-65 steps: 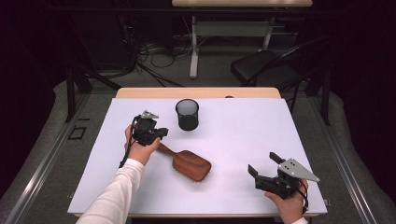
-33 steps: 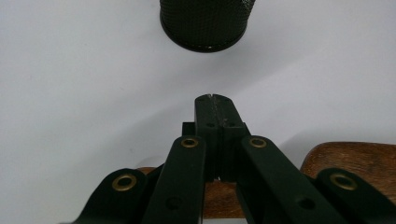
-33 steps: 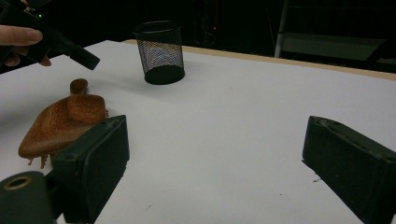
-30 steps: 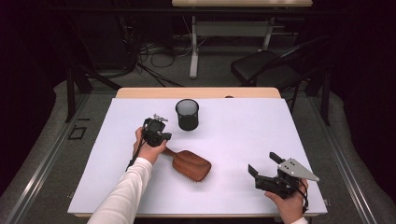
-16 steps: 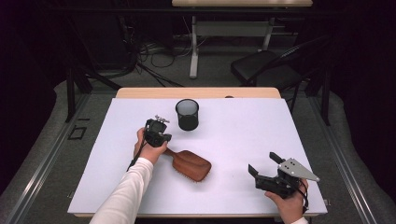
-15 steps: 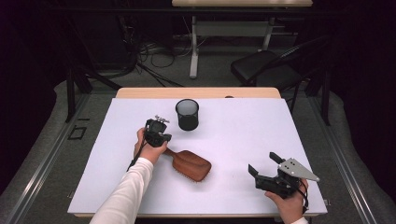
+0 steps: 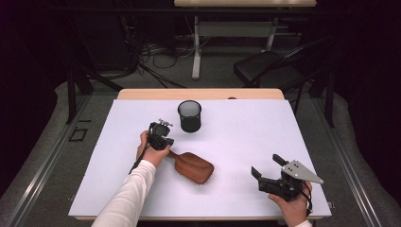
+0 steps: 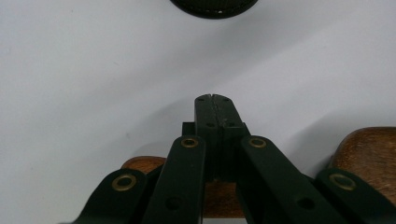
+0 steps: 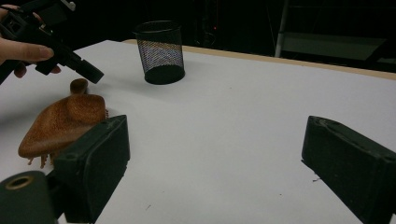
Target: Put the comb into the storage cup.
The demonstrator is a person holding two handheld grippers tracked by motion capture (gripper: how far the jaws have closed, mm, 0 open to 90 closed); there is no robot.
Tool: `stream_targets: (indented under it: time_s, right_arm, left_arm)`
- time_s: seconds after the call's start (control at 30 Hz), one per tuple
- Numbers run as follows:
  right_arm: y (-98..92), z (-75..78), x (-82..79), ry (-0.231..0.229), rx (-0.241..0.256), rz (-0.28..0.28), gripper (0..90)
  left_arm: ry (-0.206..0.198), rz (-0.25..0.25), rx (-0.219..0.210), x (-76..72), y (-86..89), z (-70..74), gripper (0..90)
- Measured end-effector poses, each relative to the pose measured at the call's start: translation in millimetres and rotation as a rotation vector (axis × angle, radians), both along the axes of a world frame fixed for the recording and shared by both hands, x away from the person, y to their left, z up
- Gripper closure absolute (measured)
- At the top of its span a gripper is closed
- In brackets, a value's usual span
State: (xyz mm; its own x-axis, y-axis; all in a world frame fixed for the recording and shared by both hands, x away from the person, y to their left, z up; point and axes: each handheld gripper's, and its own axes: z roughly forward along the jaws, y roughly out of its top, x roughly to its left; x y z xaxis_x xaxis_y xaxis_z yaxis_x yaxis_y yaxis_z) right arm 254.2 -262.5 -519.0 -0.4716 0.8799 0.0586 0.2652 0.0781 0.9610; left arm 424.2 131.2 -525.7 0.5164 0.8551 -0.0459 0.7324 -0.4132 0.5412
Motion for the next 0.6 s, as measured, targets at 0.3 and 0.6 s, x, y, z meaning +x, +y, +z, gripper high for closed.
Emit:
stream_targets:
  time_s: [0.3, 0.6]
  right_arm:
    - [-0.3, -0.1, 0.2, 0.002, 0.000, 0.001, 7.7]
    - [0.0, -0.5, 0.5, 0.001, -0.003, 0.002, 7.9]
  left_arm:
    - [0.024, 0.013, 0.008, 0.3, 5.4, -6.6, 90.0]
    - [0.033, 0.005, 0.010, -2.4, 9.4, -9.1, 90.0]
